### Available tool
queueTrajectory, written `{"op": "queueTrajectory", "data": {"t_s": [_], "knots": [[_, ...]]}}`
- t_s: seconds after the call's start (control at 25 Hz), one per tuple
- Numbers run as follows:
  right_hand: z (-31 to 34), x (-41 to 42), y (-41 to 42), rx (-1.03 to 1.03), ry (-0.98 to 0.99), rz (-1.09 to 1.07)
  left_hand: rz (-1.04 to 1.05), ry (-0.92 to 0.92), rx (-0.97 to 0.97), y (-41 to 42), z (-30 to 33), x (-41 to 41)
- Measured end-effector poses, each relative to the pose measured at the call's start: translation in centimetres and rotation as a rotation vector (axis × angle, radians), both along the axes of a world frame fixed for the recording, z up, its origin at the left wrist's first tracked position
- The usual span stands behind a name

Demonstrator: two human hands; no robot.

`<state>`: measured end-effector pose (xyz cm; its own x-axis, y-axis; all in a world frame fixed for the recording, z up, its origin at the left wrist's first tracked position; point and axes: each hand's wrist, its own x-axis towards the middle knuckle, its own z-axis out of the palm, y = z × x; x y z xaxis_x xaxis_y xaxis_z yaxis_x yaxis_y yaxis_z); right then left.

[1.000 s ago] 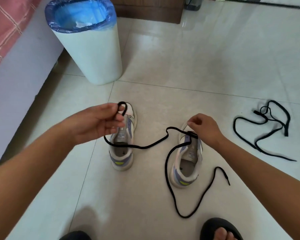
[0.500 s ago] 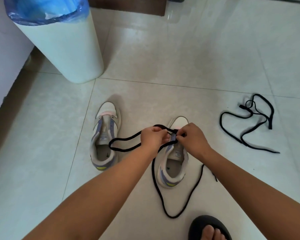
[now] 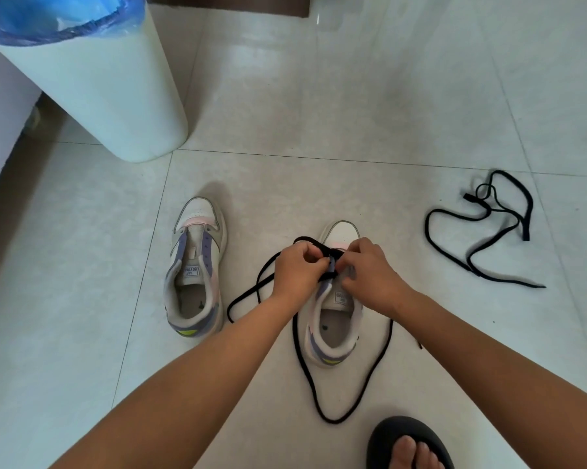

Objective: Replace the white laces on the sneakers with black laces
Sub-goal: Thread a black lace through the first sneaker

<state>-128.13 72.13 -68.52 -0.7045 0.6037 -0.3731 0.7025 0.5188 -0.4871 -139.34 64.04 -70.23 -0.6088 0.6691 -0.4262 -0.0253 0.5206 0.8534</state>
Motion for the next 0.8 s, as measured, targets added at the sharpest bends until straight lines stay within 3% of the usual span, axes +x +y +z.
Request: {"op": "queueTrajectory", "data": {"t_s": [0.12, 0.28, 0.36, 0.44, 0.6, 0.68, 0.8], "knots": [[-0.4, -0.2, -0.3, 0.130, -0.117, 0.104, -0.010, 0.040, -0.003, 0.0, -0.2, 0.3], [-1.5, -0.5, -0.9, 0.460, 0.073, 0.161, 0.066, -0.051, -0.006, 0.1, -0.5, 0.3], [-2.2, 0.0, -0.8, 0.498, 0.164, 0.167, 0.085, -0.089, -0.016, 0.2, -0.5, 0.1], [-1.7, 0.0, -0.9, 0.341, 0.258, -0.031, 0.093, -0.085, -0.024, 0.2, -0.5, 0.2], [1.2, -1.2, 0.6, -0.094, 0.607, -0.758, 0.089, -0.073, -0.040, 0.1, -0.5, 0.1], [3.5, -1.0, 2.1, -0.114, 0.729, -0.923, 0.060, -0.085, -0.051, 0.1, -0.2, 0.3], [6.4, 0.0, 4.1, -0.173, 0.884, -1.001, 0.060, -0.086, -0.061, 0.3, -0.3, 0.3]]}}
